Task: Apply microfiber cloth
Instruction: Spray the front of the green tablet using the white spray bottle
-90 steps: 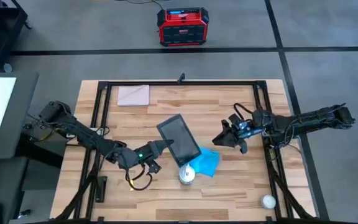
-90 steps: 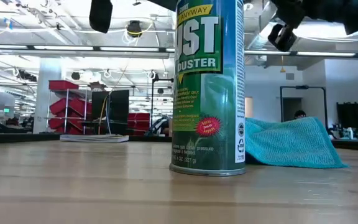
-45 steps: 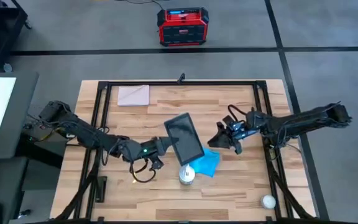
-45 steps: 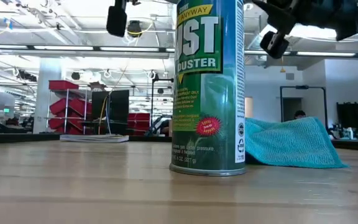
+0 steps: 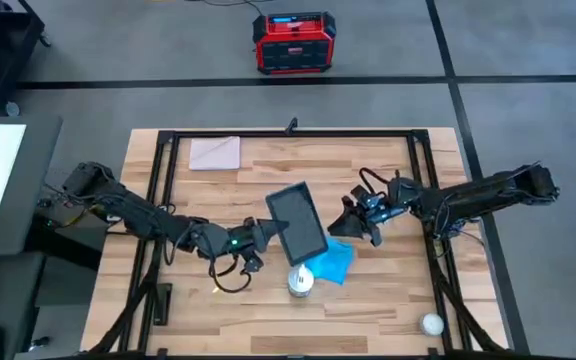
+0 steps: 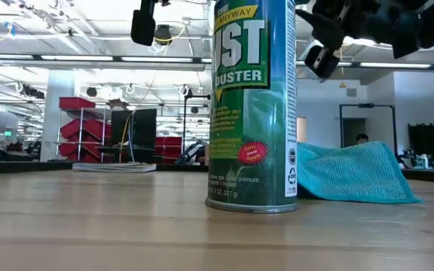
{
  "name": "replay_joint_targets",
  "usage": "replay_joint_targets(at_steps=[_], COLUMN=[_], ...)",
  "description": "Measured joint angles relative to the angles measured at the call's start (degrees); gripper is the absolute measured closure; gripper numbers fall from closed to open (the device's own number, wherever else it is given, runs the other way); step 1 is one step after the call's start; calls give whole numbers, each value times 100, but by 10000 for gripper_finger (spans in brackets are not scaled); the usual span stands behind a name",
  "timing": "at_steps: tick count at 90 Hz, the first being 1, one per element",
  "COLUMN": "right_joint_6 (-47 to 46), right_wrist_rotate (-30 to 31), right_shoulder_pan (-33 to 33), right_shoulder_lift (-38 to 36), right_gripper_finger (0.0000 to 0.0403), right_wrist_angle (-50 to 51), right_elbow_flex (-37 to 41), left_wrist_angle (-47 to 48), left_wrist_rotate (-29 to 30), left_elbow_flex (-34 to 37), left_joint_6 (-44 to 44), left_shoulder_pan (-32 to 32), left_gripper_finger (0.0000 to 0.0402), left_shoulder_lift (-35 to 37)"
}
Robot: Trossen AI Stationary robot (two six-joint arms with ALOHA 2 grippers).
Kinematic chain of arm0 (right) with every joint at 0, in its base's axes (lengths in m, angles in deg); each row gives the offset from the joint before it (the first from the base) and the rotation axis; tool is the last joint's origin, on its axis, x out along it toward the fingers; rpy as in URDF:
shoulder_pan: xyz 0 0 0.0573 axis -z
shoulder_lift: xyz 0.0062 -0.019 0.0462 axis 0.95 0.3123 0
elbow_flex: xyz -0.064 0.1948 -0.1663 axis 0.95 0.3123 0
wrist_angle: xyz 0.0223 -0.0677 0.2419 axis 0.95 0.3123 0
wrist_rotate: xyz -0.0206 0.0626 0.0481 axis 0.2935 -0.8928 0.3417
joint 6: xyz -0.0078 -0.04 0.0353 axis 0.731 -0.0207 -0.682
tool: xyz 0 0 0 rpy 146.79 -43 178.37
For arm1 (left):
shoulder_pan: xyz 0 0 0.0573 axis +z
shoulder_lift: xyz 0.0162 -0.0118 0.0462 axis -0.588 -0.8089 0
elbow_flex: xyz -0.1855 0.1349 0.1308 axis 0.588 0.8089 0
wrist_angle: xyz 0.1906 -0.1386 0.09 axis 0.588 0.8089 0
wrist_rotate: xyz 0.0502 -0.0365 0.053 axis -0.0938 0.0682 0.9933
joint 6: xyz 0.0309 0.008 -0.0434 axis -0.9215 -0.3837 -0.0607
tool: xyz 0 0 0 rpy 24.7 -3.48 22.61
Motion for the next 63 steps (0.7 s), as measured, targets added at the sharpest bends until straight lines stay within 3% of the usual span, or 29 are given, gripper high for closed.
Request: replay_joint_targets(at_steps=[27,63], right_joint_6=[8,56], right_wrist_rotate=[-134,-456], right_shoulder_pan=[235,369], right_shoulder_lift=[50,392], right_gripper_finger=[228,238], right_wrist_angle=[-2,-16], right_elbow_flex=[0,-333], left_wrist_angle=[2,3], left_wrist_rotate=[-23,-87], left_elbow_flex=[0,0], left_joint_6=[-5,-5], left_shoulder_pan=[0,2], left_gripper_finger=[399,399], left_shoulder_lift=[-2,-9])
